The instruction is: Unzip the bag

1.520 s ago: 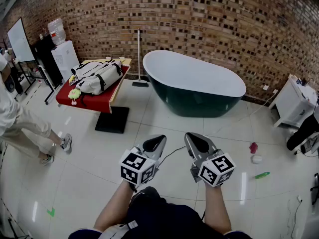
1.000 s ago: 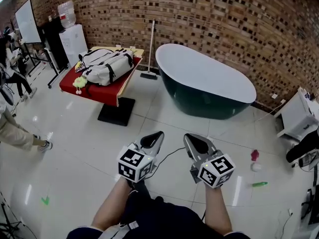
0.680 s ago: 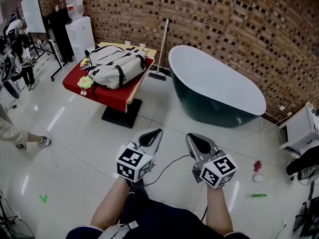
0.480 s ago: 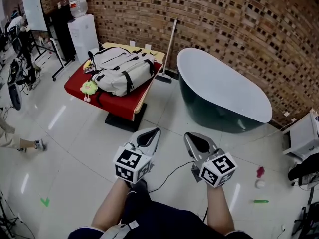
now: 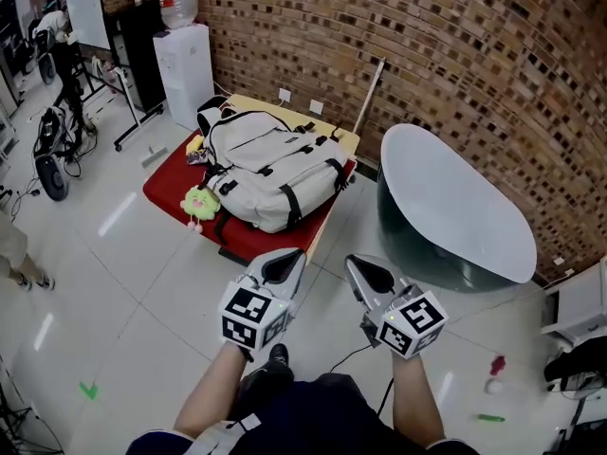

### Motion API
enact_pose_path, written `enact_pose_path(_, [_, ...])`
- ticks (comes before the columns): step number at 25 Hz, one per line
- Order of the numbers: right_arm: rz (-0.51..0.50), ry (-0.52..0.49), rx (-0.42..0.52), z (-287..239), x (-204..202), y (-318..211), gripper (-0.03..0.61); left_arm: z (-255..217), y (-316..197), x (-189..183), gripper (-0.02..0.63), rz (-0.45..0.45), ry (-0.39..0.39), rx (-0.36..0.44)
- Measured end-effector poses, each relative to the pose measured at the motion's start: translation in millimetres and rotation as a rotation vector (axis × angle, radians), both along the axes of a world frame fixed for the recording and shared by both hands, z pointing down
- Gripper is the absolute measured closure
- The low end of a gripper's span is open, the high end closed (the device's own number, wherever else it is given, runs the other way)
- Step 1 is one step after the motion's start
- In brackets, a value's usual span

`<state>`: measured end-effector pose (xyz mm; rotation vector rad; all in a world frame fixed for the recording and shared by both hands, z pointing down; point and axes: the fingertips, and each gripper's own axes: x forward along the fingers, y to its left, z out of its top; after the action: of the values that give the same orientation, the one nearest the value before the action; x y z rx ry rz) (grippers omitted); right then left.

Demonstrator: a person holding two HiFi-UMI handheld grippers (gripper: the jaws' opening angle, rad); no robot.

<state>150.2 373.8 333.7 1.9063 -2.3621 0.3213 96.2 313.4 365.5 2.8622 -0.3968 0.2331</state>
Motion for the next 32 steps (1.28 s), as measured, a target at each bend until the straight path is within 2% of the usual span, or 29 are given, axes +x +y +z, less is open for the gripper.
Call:
enact_pose_path(9, [-0.107,0.007,0.010,-2,-4,-103,0.575,10,-82,-5,0.612,-0.080,-0.038,-0.008])
enact_pose_path(13, [-0.193,-0.001,0.011,5,-4,-151,0.575,17,-124,-4,0.612,-0.122,-0.062,0.009])
enact_pose_path(17, [-0.302,-0.009,0.046,2,-6,-199,0.575,21,-174,-1,0.611,-0.201,-0.083,0.014])
enact_pose_path(22, [-0.374,-0.037,0.078,-1,-1,-254,0.575,23,-226,-3,0.611,-0.296,-0.113,-0.005])
enact_pose_path(28, [-0.431,0.025,0.078,-5,1,-312,0.575,25,-282,-13,0.611,-0.354,-0.129,-0.004])
enact_pose_path(32, [-0.416,0.127,0.038,2,2,-350,0.575,44,-329,-29,0.611,-0.367,-0.148,-0.024])
